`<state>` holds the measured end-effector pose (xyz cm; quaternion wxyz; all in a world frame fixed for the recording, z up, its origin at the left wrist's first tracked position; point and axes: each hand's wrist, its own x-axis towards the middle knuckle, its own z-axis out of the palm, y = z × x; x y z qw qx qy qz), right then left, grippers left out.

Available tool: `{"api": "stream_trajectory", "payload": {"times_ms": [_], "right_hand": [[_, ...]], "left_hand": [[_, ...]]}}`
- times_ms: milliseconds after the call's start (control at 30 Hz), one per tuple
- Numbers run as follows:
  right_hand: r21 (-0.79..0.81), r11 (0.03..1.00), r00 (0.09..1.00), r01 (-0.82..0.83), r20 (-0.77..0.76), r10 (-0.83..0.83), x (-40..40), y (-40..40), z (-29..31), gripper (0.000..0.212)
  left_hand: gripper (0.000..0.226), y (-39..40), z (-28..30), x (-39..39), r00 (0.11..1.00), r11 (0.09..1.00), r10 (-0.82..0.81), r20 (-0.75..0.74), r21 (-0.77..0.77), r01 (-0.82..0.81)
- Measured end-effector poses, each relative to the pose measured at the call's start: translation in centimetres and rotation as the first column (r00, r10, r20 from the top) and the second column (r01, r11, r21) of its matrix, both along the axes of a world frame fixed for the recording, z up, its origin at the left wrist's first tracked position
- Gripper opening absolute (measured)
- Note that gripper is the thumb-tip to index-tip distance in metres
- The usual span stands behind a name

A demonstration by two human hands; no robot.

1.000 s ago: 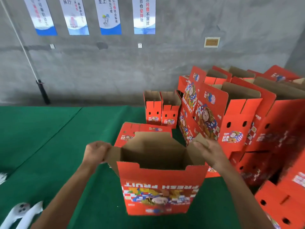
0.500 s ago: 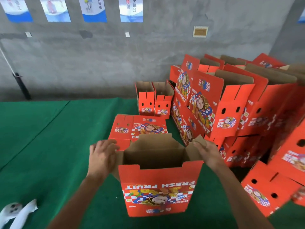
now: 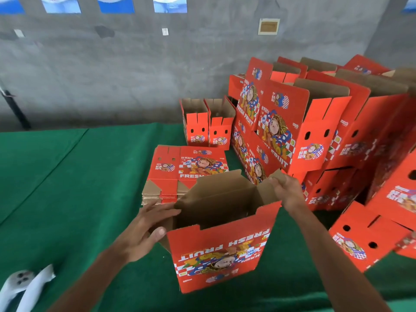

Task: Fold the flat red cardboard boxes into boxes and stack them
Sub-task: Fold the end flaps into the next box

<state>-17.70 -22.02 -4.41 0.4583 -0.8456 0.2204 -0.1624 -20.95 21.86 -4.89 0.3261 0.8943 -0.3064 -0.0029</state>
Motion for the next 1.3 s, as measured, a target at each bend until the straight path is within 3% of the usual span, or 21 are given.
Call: {"api": "stream_trajectory", "payload": {"times_ms": [167, 300, 500, 567, 700, 800, 900, 967, 1033, 1100, 1200, 1300], "right_hand": [[0.051, 0.998, 0.999, 0.023, -0.029, -0.021, 0.1, 0.3, -0.1, 0.011], [0.083, 0.995, 0.998, 0.051, -0.027, -0.049, -0.5, 0.4, 0.1, 0.007], [0.181, 0.983, 0.998, 0.022, 0.052, -0.032, -3.4, 0.4, -0.3, 0.007], [0.239, 0.970, 0.996, -0.034, 0.089, 0.013, -4.3, 0.8, -0.3, 0.012], [0.195, 0.948, 0.947, -0.253, 0.248, 0.202, -6.1, 2.1, 0.2, 0.033], [0.241, 0.903, 0.906, -0.356, 0.327, 0.270, -7.0, 2.9, 0.4, 0.031], [0.332, 0.830, 0.883, -0.448, 0.311, 0.352, -7.1, 3.0, 0.2, 0.055], [0.363, 0.807, 0.878, -0.466, 0.298, 0.373, -6.8, 3.6, -0.2, 0.048], [0.165, 0.852, 0.856, -0.496, 0.259, 0.448, -6.4, 4.3, -1.3, 0.030], [-0.058, 0.843, 0.831, -0.534, 0.145, 0.537, -6.1, 4.8, -2.4, 0.039], [-0.142, 0.842, 0.843, -0.521, 0.070, 0.533, -5.6, 4.5, -2.4, 0.057], [-0.235, 0.809, 0.833, -0.538, -0.001, 0.554, -5.5, 4.7, -1.9, 0.074]], "left_hand": [[0.114, -0.3, 0.9, -0.5, 0.999, 0.998, -0.036, 0.019, 0.056, 0.035], [0.115, 0.1, 0.9, -0.2, 0.998, 0.998, -0.034, 0.050, 0.061, 0.031], [0.059, -1.3, 0.6, 0.9, 0.967, 0.982, 0.162, 0.196, 0.068, -0.178], [0.047, -2.4, 0.7, 1.2, 0.940, 0.947, 0.238, 0.246, 0.158, -0.281], [0.072, -4.1, 0.5, 1.7, 0.958, 0.865, 0.182, 0.221, 0.428, -0.264], [0.084, -5.1, 1.2, 2.5, 0.958, 0.839, 0.151, 0.243, 0.482, -0.254], [0.087, -6.9, 1.5, 3.1, 0.951, 0.802, 0.202, 0.235, 0.517, -0.299], [0.086, -7.8, 1.0, 3.1, 0.937, 0.769, 0.229, 0.263, 0.541, -0.340], [0.085, -8.1, 0.3, 3.1, 0.922, 0.744, 0.257, 0.291, 0.550, -0.381], [0.084, -8.2, 0.1, 3.1, 0.895, 0.710, 0.271, 0.354, 0.555, -0.434], [0.088, -8.4, 0.8, 2.6, 0.816, 0.681, 0.311, 0.487, 0.485, -0.549], [0.108, -8.0, 0.7, 1.7, 0.715, 0.688, 0.454, 0.532, 0.300, -0.661]]}}
